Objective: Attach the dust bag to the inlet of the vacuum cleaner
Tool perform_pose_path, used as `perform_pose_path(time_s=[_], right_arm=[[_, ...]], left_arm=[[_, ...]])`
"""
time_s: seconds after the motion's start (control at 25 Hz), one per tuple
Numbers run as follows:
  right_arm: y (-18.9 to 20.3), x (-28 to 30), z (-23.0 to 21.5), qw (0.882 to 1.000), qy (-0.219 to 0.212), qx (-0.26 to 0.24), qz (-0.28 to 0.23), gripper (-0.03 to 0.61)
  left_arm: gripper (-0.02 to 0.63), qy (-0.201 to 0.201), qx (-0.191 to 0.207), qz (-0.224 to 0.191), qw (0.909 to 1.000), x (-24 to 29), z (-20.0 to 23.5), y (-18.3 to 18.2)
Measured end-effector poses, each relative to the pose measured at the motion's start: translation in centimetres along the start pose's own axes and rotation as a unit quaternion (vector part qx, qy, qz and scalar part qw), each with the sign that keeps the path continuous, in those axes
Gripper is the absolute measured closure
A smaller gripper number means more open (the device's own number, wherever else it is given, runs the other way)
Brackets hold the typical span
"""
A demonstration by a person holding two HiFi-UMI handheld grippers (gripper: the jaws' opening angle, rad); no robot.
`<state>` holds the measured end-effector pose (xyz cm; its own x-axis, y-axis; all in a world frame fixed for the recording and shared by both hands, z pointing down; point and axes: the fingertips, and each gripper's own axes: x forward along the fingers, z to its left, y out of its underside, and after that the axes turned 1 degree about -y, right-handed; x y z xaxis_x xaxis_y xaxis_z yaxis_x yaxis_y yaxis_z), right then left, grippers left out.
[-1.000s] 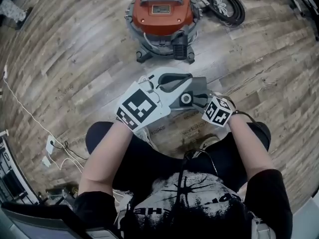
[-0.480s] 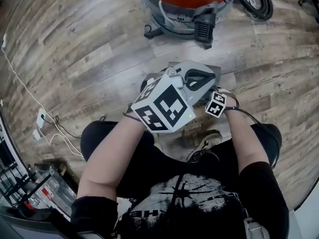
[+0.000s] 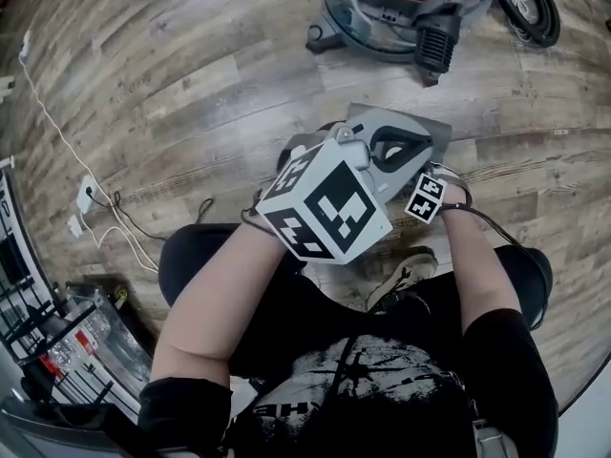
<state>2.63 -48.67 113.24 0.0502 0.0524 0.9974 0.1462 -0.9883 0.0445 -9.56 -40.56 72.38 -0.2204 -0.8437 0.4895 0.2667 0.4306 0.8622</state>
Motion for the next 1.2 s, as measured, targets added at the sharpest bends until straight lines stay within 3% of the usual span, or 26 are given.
perform_pose_path(time_s=[0.08,0.24,0.68,0.76,0.92,1.08,1.2], right_arm=[[0.1,0.0,0.2,1.000,0.004,0.000,-0.003,0.511],[0.0,-0.3,0.2,1.000,0.003,-0.010,0.001,0.549],[-2.7,-10.4,-4.5,0.998,0.019,-0.025,-0.061,0.560],[-2.8,-12.3,-5.5,0.997,0.024,-0.025,-0.071,0.561],[-3.9,-15.8,-6.7,0.995,0.024,-0.026,-0.091,0.561],[-4.7,-19.6,-7.6,0.993,0.008,-0.022,-0.119,0.561],[-5.3,-22.8,-8.3,0.989,-0.007,-0.014,-0.148,0.561]], left_arm=[[0.617,-0.001,-0.018,-0.011,0.9998,-0.3,0.0,-0.1],[0.617,-0.009,-0.018,-0.015,0.9997,-1.0,-0.6,-0.1],[0.617,-0.025,0.007,0.031,0.9992,-0.4,-1.6,1.6],[0.617,-0.028,0.012,0.047,0.9984,0.0,-1.7,2.2],[0.550,-0.031,0.019,0.098,0.9945,0.6,-1.8,4.4],[0.482,-0.032,0.065,0.191,0.9790,1.3,-2.2,8.2],[0.463,-0.029,0.083,0.237,0.9676,1.6,-2.5,10.7]])
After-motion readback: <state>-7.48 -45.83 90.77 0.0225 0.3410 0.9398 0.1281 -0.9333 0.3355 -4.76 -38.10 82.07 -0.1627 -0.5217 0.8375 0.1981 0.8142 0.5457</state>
